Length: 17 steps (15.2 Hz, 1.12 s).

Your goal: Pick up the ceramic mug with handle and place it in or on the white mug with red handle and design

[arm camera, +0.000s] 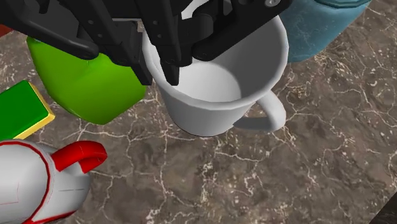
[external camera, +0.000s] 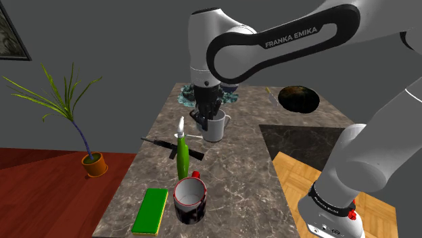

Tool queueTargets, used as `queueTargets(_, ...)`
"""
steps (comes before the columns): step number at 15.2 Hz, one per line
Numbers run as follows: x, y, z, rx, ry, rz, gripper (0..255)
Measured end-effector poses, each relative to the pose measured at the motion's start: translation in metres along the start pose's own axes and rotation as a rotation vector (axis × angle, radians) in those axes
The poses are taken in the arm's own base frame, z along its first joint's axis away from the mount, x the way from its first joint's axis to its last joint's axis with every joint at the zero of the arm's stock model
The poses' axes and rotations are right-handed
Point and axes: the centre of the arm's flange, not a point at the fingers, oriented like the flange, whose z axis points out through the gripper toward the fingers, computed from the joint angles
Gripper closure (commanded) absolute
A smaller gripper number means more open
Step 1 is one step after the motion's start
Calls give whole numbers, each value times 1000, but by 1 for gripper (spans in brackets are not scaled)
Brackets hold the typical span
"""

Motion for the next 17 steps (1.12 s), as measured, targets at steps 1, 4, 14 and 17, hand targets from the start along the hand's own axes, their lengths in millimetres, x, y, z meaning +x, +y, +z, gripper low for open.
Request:
queueTargets(1, 0, -1, -6, 0, 0, 0, 255)
queueTargets(4, -1, 2, -21, 0, 0, 0, 255)
queueTargets(14, -39, -76, -54, 0, 0, -1, 255)
queueTargets(17, -60, -111, -64, 0, 0, -1, 255)
